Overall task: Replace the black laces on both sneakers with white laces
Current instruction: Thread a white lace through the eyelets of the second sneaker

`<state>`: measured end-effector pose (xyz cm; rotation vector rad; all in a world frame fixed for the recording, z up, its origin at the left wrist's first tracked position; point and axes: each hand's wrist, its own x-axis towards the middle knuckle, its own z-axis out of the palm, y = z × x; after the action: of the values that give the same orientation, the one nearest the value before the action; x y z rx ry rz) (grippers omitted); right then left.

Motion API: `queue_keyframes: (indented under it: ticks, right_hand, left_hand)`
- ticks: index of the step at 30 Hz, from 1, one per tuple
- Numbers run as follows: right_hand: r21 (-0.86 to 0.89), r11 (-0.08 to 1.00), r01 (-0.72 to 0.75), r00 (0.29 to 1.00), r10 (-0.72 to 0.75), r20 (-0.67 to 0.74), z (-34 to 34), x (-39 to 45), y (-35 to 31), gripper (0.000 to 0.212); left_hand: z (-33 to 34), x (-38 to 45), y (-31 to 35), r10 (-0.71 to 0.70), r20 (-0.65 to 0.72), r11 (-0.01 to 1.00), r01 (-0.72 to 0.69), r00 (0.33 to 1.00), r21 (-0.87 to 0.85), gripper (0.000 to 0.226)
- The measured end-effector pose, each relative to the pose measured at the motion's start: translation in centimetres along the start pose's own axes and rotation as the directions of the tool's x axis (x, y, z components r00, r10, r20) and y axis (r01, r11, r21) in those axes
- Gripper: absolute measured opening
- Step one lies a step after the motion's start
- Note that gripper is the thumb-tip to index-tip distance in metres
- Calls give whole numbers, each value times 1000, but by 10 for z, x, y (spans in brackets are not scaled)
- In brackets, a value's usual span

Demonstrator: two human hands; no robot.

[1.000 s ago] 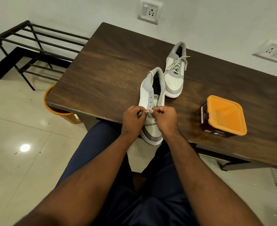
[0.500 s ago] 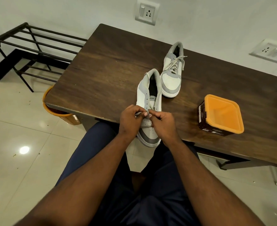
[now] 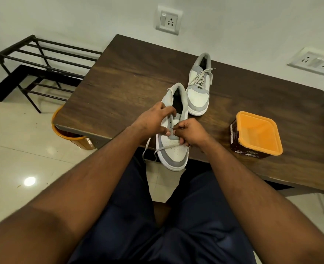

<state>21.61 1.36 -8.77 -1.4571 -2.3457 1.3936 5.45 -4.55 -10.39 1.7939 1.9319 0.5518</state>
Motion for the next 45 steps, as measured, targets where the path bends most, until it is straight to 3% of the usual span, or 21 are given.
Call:
queue_keyframes:
  ticks: [2,5,8,11,13,15,17,21,24,26,29,33,36,39,41,43,45]
  right_hand:
    - [-254,963,88,996,-93,-4,0,2,-6,28]
    - [-705,688,173,973,-232,13,-3,1,-19,17]
    - [-844,502,186,951,-308,26,-26,4,-35,23]
    - [-910,402,104,912,-404,-74,-76,17,-59,26]
    - [-902,432,-7,841,-486,-239,-118,30,-76,27]
    - [-807,582,-104,733,-503,-458,-155,40,-89,27]
    - [-709,697,-106,712,-444,-544,-161,46,-96,30]
    - [-649,756,83,853,-391,-346,-97,36,-77,39]
    - [-526,802,282,908,-401,-124,-50,21,-48,22]
    - [-512,796,323,917,-398,-40,-35,18,-29,19]
    - [-678,682,274,936,-352,24,-27,17,-13,25]
    - [-773,575,268,899,-438,-14,-34,17,-26,15]
    - [-850,434,297,900,-424,98,-50,33,-44,21]
    - [-818,441,370,925,-261,277,-53,40,-55,19]
    - [-834,423,353,935,-182,304,-47,41,-56,9]
    - [-833,429,349,937,-187,296,-44,43,-56,9]
    - [-808,479,343,926,-318,205,-53,48,-59,12]
  left_hand:
    - [5,-3,-5,6,-3,993,-6,1000,-116,75]
    - [14,-9,-4,-11,-48,993,5,999,-121,87]
    - [19,-14,1,-34,-85,991,22,996,-134,90]
    - [20,-16,2,-45,-79,986,31,996,-162,89]
    - [21,-16,2,-56,-74,990,45,996,-137,88]
    - [22,-14,3,-64,-81,993,56,995,-101,87]
    - [23,-14,2,-75,-83,992,65,994,-112,86]
    - [22,-17,0,-83,-98,973,59,992,-222,83]
    - [30,-24,6,-139,-173,937,74,975,-341,79]
    - [40,-28,12,-162,-237,941,78,958,-328,91]
    - [51,-30,17,-148,-293,966,74,944,-247,108]
    - [58,-28,18,-150,-304,975,90,941,-205,113]
    - [60,-28,19,-166,-315,976,109,935,-191,111]
    - [62,-28,20,-171,-321,977,119,931,-178,110]
    - [64,-29,22,-191,-322,973,134,927,-191,113]
    - [68,-29,25,-205,-332,971,148,921,-191,117]
    - [72,-30,26,-209,-343,972,157,916,-172,118]
